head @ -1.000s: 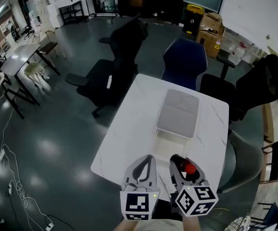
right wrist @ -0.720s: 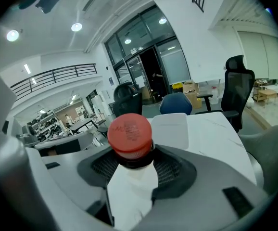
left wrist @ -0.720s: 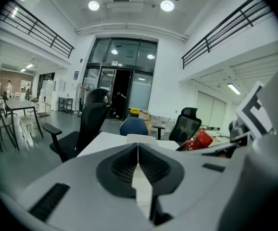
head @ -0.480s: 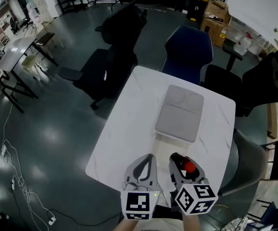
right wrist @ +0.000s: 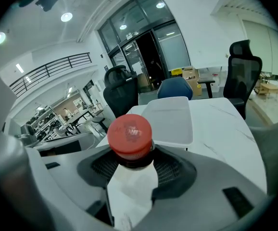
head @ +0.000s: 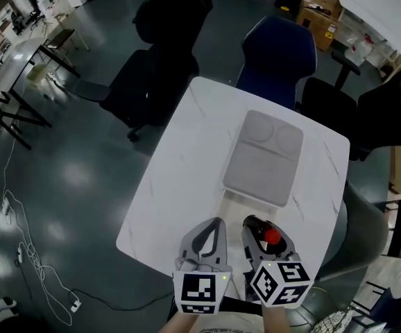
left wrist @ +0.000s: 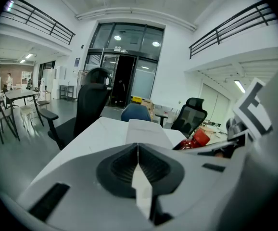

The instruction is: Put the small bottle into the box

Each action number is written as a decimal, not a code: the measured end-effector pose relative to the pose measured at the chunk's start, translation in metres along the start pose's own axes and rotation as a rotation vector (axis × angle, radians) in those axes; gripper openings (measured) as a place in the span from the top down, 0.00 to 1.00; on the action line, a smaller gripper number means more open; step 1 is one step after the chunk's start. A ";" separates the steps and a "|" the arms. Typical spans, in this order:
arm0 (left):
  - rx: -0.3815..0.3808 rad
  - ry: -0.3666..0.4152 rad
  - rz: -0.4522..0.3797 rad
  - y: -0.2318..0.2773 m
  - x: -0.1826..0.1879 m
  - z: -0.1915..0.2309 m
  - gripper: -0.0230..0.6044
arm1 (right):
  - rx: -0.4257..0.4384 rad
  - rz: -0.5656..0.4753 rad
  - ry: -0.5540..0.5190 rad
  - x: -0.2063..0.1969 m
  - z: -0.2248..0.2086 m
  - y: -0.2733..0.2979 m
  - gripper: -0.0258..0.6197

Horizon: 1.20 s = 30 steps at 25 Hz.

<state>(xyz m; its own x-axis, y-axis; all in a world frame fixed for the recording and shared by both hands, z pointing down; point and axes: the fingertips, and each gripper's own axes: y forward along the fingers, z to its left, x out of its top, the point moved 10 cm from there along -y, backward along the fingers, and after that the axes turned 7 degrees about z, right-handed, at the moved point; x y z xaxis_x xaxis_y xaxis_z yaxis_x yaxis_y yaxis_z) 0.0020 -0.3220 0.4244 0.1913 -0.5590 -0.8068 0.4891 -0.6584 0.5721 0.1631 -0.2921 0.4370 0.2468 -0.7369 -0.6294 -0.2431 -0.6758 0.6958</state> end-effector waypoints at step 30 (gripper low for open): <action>-0.020 -0.043 0.152 0.053 -0.034 0.009 0.93 | -0.068 0.227 -0.030 -0.016 -0.023 0.070 0.61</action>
<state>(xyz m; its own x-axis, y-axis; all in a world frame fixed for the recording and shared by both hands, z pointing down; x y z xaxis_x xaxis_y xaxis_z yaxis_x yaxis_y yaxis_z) 0.0134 -0.3420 0.4835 0.2280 -0.6731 -0.7036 0.4745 -0.5542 0.6839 0.1636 -0.3269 0.5038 0.1645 -0.8708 -0.4632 -0.2257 -0.4904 0.8418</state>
